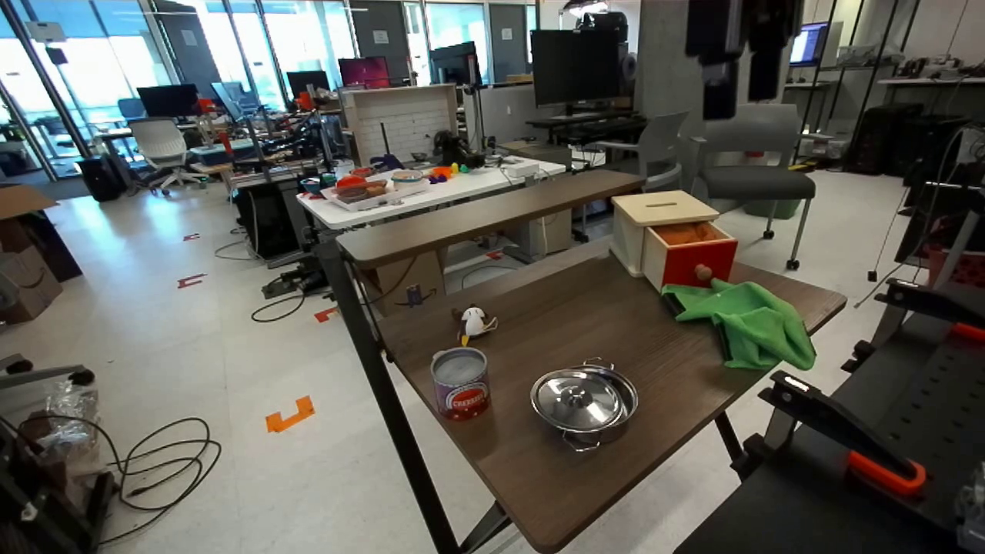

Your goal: Pick up the toy from the table and put it in the drawer.

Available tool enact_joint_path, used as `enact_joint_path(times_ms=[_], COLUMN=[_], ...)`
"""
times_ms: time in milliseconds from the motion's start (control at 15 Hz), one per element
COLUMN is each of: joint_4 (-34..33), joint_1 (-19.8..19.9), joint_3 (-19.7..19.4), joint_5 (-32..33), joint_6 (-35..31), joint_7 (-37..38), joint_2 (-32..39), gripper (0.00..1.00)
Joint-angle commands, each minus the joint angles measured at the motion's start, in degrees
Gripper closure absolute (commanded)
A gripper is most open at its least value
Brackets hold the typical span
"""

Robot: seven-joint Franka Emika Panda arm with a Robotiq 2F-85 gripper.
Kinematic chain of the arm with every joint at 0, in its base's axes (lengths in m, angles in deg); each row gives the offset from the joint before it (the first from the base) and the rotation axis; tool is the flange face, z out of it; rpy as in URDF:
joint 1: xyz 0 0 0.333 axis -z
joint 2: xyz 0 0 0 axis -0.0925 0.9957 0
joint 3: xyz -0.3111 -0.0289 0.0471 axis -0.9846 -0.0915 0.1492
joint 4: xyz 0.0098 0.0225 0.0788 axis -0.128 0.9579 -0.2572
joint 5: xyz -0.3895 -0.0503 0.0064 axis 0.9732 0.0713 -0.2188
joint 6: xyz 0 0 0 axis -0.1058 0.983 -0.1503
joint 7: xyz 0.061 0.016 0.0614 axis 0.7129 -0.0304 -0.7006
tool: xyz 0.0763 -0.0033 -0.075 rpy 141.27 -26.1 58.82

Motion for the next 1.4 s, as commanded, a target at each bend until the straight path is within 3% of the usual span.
enact_joint_path(times_ms=[0, 667, 1333], joint_4=[-8.2, -27.4, -45.2], joint_1=[-1.5, -6.8, -10.3], joint_3=[-0.5, -2.7, -5.8], joint_5=[4.5, 7.3, 6.1], joint_6=[-3.5, -10.1, -16.5], joint_7=[1.0, -0.3, 0.1], joint_2=[13.0, 36.3, 51.9], gripper=[0.0, 0.0, 0.0])
